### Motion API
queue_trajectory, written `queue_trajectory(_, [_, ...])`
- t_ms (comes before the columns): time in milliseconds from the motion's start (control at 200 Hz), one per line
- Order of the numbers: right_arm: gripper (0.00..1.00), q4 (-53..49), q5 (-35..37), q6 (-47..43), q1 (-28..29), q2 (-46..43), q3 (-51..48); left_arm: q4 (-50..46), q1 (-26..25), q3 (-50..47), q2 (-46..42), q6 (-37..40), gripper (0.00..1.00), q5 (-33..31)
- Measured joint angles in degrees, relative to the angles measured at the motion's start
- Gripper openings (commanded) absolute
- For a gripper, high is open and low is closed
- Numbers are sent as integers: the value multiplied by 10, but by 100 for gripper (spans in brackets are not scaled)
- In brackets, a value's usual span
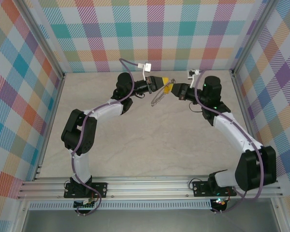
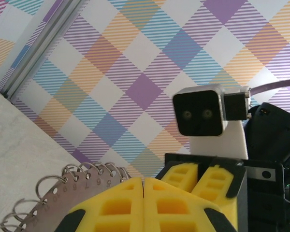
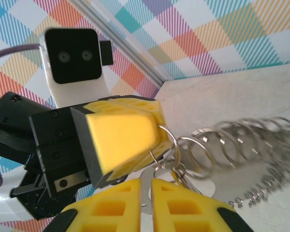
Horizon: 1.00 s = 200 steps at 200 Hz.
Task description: Put the keys on the keyring
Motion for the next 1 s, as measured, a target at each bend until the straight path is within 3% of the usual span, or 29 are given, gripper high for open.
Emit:
queue_trajectory(105, [32, 1, 15, 13, -22, -49, -28, 0, 0, -2, 0, 0, 0, 0])
queue_trajectory(195, [38, 12, 26, 32, -29, -72, -41, 0, 0, -4, 0, 0, 0, 0])
queue_trajectory(670, [36, 167, 25, 184, -26, -8, -65, 25, -3, -6, 0, -9, 0, 1])
queue_trajectory(1000, [32, 219, 25, 215, -8, 31, -65, 26, -3, -6, 0, -16, 0, 0])
